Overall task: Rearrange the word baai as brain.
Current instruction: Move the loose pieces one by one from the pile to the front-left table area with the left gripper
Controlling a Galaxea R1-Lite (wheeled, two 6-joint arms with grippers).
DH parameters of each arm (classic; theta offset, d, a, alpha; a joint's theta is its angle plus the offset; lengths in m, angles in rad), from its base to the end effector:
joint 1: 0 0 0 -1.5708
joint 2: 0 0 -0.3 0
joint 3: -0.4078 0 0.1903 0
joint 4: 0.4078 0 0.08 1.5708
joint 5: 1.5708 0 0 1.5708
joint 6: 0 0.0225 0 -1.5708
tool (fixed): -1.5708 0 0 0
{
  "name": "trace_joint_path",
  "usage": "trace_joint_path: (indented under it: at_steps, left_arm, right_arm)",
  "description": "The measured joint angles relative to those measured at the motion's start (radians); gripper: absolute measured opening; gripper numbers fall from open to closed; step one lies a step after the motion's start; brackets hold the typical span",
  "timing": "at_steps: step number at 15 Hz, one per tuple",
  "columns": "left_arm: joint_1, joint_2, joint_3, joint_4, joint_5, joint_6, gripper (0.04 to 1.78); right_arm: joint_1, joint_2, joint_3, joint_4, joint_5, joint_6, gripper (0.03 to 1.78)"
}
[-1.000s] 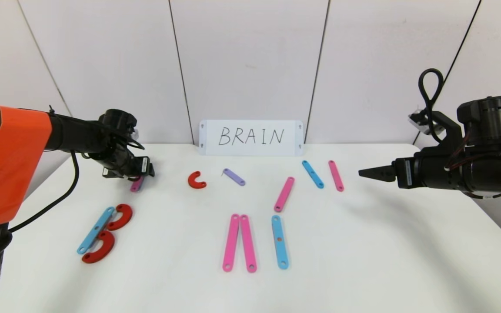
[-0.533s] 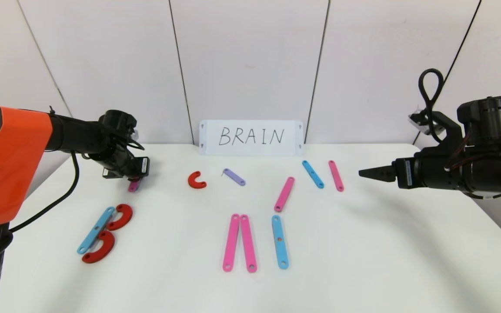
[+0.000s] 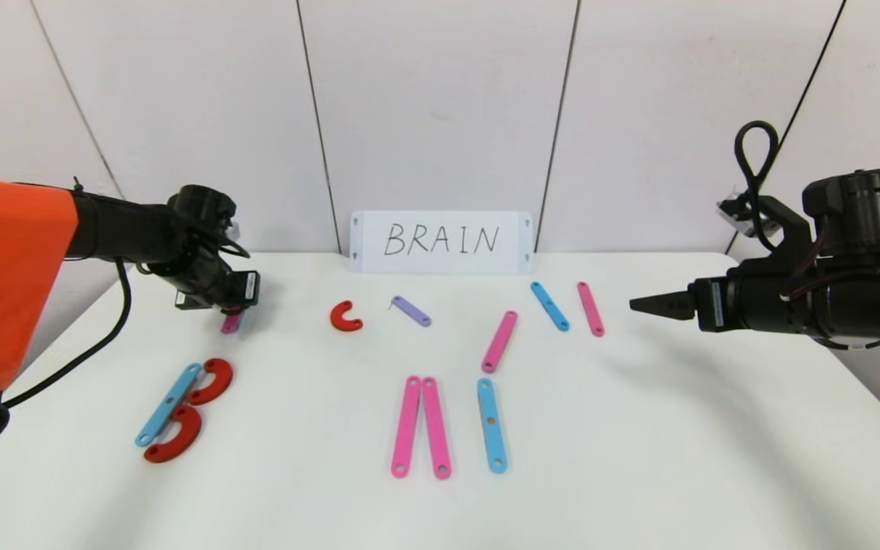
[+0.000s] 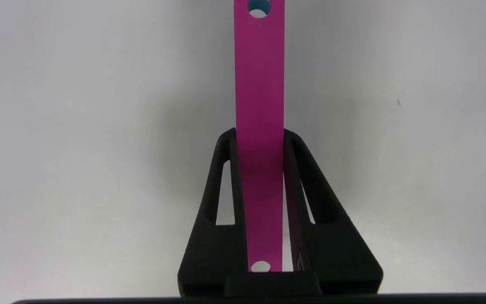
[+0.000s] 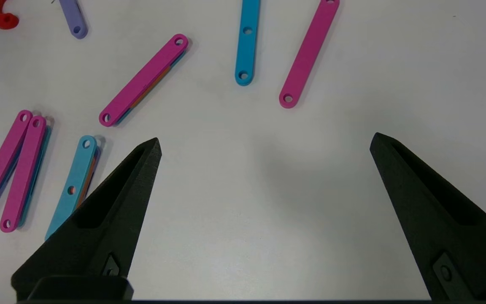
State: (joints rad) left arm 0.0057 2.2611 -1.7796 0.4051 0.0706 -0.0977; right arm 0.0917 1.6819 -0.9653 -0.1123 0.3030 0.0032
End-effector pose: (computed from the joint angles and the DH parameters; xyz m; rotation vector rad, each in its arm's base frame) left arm 0.4455 0.0041 0.1379 -0.0624 0.8819 0.1144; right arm 0.2962 0.0340 0.1827 0.0672 0.6054 0.3816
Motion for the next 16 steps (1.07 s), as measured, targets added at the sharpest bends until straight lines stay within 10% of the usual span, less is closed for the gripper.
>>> trace_joint_path:
  at_steps: [7, 16]
  left_arm:
    - [-0.055, -0.205, 0.076, 0.259, -0.120, -0.034, 0.30]
    - [-0.185, -0.341, 0.394, 0.182, -0.098, -0.091, 0.30]
  right_arm:
    - [0.001, 0.000, 0.002, 0.000, 0.000, 0.000, 1.73]
    - [0.003, 0.000, 0.004, 0.002, 0.000, 0.000, 1.73]
